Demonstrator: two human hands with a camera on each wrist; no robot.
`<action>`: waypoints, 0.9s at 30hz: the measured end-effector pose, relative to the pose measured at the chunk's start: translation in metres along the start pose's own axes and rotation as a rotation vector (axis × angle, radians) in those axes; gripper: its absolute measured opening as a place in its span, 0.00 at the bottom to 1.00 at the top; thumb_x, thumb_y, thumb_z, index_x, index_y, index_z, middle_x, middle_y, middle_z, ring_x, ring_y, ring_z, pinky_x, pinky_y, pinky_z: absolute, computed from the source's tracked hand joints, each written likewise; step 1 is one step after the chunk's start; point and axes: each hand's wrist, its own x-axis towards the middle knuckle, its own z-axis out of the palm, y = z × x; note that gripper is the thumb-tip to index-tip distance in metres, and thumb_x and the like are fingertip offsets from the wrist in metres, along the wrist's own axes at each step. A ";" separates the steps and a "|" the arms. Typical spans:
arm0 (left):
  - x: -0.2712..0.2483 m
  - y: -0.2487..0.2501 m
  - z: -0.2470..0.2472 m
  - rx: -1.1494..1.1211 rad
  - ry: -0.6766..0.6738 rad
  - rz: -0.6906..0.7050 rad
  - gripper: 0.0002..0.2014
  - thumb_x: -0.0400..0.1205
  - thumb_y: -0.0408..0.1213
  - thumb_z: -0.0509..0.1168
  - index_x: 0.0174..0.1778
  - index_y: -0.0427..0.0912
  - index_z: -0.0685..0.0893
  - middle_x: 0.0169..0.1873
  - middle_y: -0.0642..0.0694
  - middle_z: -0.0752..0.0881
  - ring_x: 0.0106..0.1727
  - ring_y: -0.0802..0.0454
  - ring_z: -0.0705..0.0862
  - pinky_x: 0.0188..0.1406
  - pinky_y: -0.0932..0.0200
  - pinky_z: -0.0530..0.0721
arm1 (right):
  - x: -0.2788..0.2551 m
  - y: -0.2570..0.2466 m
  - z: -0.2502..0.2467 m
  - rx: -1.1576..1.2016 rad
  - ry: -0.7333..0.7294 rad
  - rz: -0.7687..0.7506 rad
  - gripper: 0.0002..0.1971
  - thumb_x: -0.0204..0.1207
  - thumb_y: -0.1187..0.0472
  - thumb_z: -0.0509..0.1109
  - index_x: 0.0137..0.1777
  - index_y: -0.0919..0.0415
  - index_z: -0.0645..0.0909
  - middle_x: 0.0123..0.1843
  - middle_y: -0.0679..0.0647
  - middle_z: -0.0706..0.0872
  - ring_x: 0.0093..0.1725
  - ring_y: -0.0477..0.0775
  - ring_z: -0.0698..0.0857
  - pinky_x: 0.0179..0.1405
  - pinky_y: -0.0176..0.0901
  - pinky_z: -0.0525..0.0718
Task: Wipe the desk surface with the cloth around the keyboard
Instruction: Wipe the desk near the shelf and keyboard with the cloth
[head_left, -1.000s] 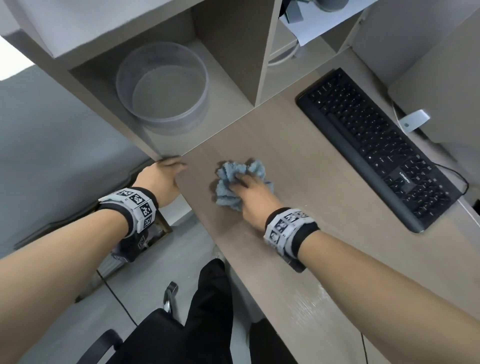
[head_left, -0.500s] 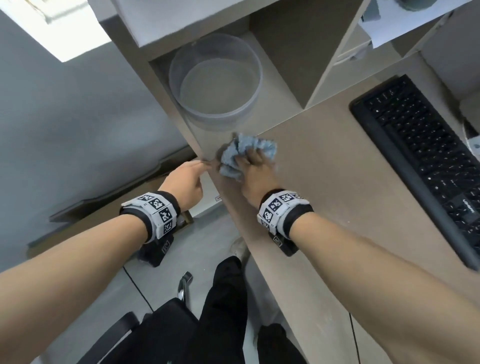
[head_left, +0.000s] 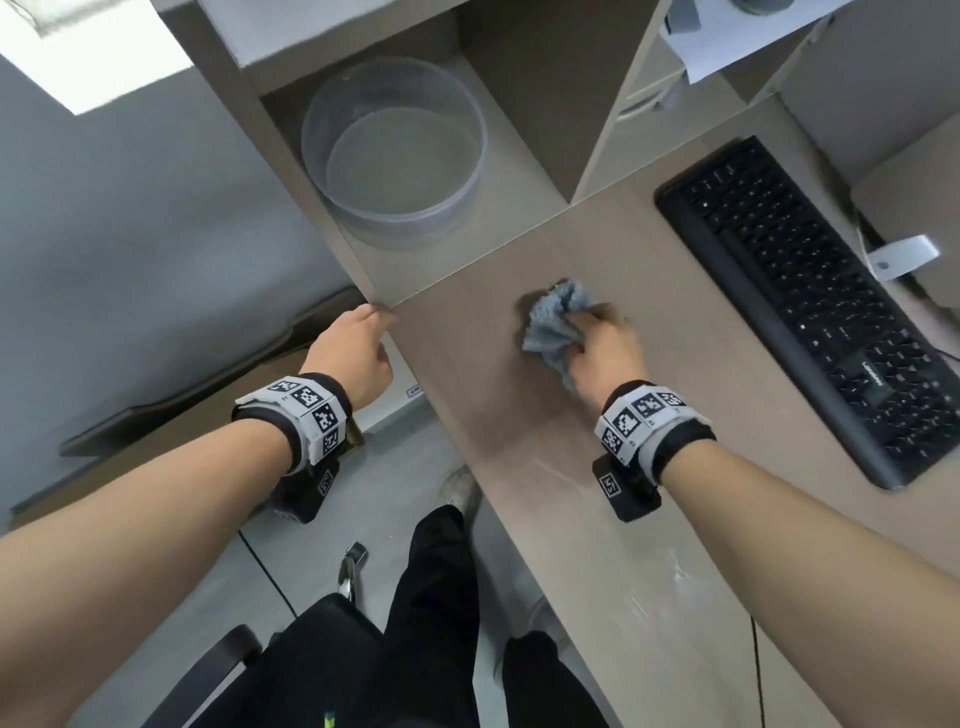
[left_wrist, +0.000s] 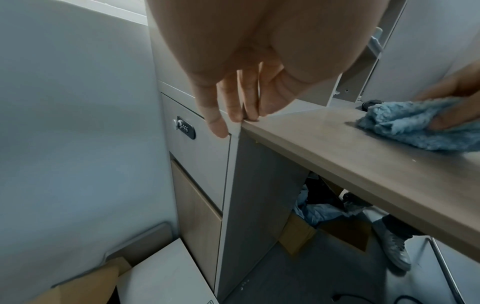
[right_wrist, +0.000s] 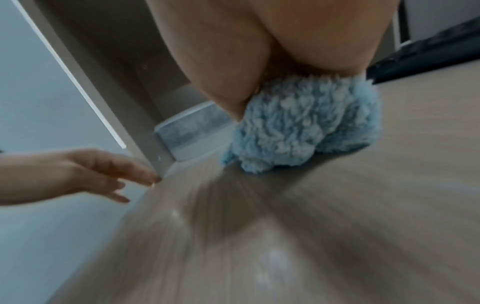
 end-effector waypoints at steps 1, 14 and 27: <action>-0.002 0.001 0.002 -0.001 0.009 -0.003 0.27 0.75 0.26 0.57 0.72 0.40 0.77 0.72 0.45 0.78 0.72 0.41 0.75 0.68 0.47 0.78 | -0.006 -0.002 0.008 -0.020 -0.005 -0.004 0.25 0.75 0.68 0.67 0.73 0.59 0.78 0.73 0.66 0.73 0.69 0.72 0.73 0.71 0.57 0.74; -0.009 0.017 0.011 0.076 -0.050 -0.054 0.28 0.73 0.28 0.58 0.73 0.38 0.74 0.75 0.44 0.71 0.75 0.39 0.68 0.70 0.41 0.76 | -0.050 -0.007 0.009 0.079 0.038 -0.099 0.20 0.74 0.64 0.64 0.65 0.64 0.83 0.63 0.68 0.81 0.62 0.70 0.78 0.61 0.51 0.75; -0.001 0.038 0.013 0.051 -0.089 -0.136 0.28 0.72 0.35 0.58 0.71 0.41 0.74 0.75 0.45 0.70 0.74 0.38 0.70 0.71 0.44 0.75 | -0.098 -0.016 0.025 0.216 -0.140 -0.202 0.21 0.74 0.72 0.64 0.64 0.56 0.85 0.65 0.56 0.78 0.63 0.57 0.72 0.66 0.31 0.67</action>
